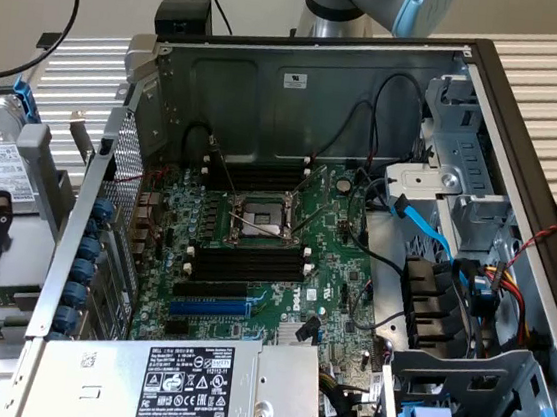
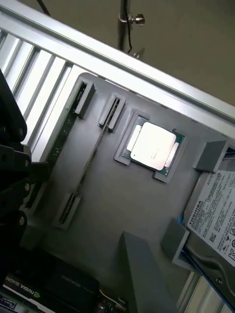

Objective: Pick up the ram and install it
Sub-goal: 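Pick up the ram and move it above insertion slot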

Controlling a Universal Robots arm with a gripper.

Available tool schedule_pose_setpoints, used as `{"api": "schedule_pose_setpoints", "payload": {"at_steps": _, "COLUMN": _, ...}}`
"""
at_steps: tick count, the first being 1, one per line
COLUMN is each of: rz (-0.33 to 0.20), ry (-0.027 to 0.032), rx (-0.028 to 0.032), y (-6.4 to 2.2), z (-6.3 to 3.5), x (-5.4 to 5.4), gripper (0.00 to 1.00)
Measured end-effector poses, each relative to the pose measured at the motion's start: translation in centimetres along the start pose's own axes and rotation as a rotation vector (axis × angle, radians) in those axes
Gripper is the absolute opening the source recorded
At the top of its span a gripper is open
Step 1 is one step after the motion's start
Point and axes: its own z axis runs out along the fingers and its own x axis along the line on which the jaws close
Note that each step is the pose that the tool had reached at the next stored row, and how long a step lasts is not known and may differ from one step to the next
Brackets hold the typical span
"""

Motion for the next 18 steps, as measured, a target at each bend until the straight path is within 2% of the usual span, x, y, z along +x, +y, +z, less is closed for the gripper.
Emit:
{"api": "schedule_pose_setpoints", "payload": {"at_steps": 8, "rz": -0.123, "ry": 0.0164, "rx": -0.0024, "y": 0.00, "z": 0.18, "x": 0.00, "gripper": 0.11}}
{"api": "schedule_pose_setpoints", "payload": {"at_steps": 18, "rz": -0.243, "ry": 0.0247, "rx": -0.0054, "y": -0.02, "z": 0.52, "x": 0.01, "gripper": 0.11}}
